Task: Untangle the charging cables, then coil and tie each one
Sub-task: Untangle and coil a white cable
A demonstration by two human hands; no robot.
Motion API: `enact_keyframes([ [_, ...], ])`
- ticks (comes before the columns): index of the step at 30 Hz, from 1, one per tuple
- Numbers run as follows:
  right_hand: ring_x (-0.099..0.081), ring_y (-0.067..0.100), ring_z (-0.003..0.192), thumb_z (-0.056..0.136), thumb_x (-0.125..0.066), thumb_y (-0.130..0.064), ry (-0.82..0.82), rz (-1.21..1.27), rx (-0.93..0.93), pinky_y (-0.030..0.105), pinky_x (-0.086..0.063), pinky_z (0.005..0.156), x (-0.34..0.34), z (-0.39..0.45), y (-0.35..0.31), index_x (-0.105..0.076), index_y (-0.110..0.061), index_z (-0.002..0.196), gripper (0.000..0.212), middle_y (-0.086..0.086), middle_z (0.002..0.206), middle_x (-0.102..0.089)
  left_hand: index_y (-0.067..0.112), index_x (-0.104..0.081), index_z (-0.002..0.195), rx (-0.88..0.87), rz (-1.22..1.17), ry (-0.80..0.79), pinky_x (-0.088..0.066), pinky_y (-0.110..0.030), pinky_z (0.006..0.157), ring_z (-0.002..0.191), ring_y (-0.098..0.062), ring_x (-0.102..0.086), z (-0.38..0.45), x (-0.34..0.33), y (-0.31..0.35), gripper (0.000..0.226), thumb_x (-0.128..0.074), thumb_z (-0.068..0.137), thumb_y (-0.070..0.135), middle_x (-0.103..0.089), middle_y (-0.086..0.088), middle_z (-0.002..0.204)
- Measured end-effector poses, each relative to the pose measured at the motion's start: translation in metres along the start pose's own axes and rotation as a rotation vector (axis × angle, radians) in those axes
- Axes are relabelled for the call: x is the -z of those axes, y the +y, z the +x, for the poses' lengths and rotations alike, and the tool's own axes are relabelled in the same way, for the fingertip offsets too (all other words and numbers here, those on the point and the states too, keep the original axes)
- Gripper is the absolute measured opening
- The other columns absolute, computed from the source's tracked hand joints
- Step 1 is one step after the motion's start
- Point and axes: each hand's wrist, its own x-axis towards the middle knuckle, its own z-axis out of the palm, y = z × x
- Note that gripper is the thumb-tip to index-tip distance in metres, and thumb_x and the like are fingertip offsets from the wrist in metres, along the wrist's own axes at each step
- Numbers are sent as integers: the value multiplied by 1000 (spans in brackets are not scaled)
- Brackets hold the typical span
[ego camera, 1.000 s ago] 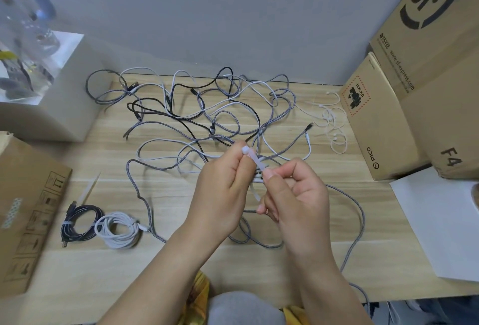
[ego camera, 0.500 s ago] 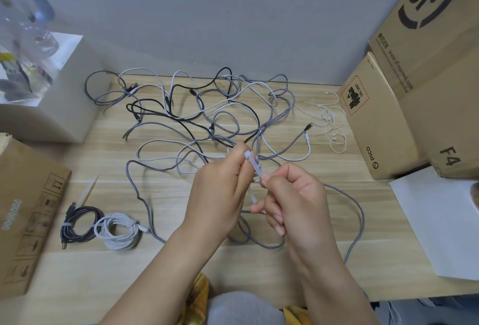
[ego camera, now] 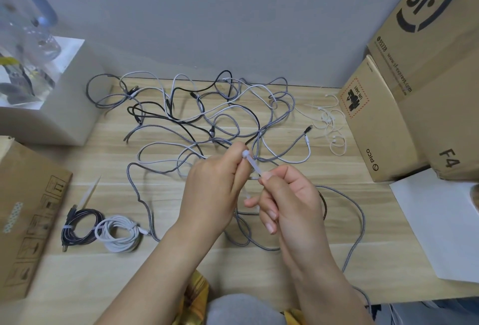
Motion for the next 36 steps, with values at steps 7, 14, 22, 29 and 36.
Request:
enact_keyframes([
  [7,-47,14,39,91,-52,-6,34,-6,-30,14,-21,33,-1,2,-3,-47,-7,71,21,-6,33,-32,14,-46,75,-51,41,1,-21,-15,48,47,-25,-35,-1,-3,3,32,-34,94,36,-35,5,48],
  [14,-34,22,53,92,-48,0,49,40,-15,11,-32,36,-2,4,-1,-45,-5,66,26,-3,34,-28,17,-42,72,-59,50,1,-20,-17,46,48,-20,-30,-1,-3,4,28,-35,93,34,-34,6,48],
  [22,-27,9,34,80,-68,-19,-23,91,51,19,-38,45,-1,5,6,-51,-6,75,22,-5,40,-33,22,-38,75,-50,-8,-35,-25,-18,47,50,-24,-36,-1,-3,2,24,-32,92,38,-42,0,48],
  [29,-32,12,32,78,-58,-19,11,139,105,18,-34,39,-2,7,10,-43,-5,74,21,3,40,-37,17,-49,76,-56,-79,-140,-34,-26,47,50,-20,-52,-7,-9,3,39,-25,93,42,-55,3,49],
  [36,-54,11,55,84,-69,-23,32,-411,253,24,-48,59,14,18,12,-53,-28,88,17,-5,60,-58,24,-49,81,-245,187,-237,-12,-14,46,43,-25,-45,-1,-2,-18,19,-37,91,35,-52,2,49],
])
